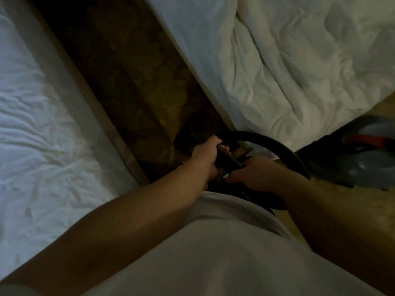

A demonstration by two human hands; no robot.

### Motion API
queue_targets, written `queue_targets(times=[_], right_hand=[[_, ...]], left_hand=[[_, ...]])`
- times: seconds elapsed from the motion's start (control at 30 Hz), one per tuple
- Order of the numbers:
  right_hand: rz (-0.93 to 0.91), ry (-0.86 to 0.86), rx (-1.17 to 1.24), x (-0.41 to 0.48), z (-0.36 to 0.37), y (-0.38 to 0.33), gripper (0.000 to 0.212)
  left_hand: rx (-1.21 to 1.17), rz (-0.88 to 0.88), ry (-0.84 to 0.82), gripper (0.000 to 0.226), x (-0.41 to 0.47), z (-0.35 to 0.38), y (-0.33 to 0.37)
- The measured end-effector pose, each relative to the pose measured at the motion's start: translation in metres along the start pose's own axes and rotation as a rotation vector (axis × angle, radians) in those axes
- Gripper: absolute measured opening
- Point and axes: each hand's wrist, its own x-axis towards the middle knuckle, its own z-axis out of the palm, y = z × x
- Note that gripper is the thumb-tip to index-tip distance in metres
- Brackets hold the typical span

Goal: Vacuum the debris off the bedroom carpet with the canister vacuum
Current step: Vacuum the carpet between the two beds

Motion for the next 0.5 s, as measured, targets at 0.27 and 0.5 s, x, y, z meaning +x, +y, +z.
queue_targets(times=[0.27,0.5], right_hand=[[0.098,0.006,0.451,0.035,0.046,-0.064,0.037],[0.13,0.012,0.434,0.047,0.088,-0.063,0.041]], left_hand=[[0.302,0.023,-0.002,0.033,0.031,-0.019,0.072],[0.435,-0.102,-0.005,0.017,0.048,-0.048,0.055]])
